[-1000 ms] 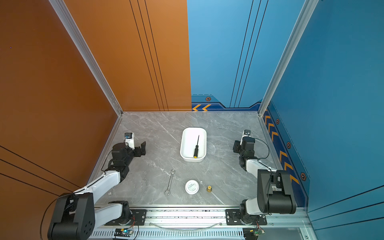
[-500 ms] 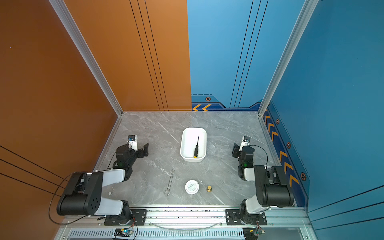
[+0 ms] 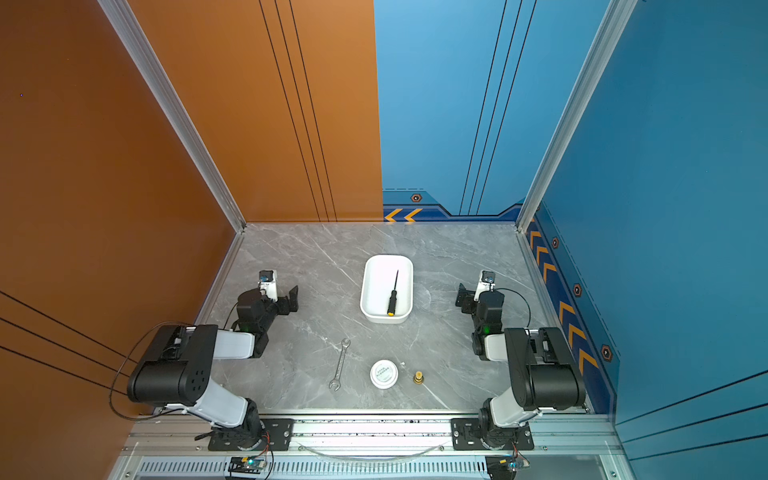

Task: Put the screwdriver in the bin

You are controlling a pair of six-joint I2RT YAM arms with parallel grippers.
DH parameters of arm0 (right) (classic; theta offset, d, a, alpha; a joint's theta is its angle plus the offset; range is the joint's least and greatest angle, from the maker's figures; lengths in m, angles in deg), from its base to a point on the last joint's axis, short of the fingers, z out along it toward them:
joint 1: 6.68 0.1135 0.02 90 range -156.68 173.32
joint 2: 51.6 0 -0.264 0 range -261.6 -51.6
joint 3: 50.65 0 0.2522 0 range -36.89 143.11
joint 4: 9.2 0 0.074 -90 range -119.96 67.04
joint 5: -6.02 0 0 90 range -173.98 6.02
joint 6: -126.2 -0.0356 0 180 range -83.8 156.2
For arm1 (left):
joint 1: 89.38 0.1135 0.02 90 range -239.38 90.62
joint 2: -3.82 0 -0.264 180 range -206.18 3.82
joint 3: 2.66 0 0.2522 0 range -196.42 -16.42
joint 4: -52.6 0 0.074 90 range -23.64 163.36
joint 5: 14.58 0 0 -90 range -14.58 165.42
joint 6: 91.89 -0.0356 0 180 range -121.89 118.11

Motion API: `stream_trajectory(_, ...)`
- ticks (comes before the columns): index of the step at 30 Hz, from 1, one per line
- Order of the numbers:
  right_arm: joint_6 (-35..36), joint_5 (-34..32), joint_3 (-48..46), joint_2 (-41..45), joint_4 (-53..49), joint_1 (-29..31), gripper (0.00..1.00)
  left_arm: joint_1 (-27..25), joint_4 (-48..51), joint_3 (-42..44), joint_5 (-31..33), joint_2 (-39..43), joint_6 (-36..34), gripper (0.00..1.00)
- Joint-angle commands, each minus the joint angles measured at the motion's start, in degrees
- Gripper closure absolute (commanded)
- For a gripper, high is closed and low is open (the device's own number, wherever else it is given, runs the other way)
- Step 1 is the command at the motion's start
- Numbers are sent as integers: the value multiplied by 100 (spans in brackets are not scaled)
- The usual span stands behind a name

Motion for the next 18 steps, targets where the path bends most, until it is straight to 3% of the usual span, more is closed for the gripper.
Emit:
stream_trajectory(1,91,-254,93,-36,-47,52,0,-40,102,-44,158,16,45,2)
stream_trajectory(18,130,-298,111,-35,-83,87,0,-49,102,-44,171,29,34,2)
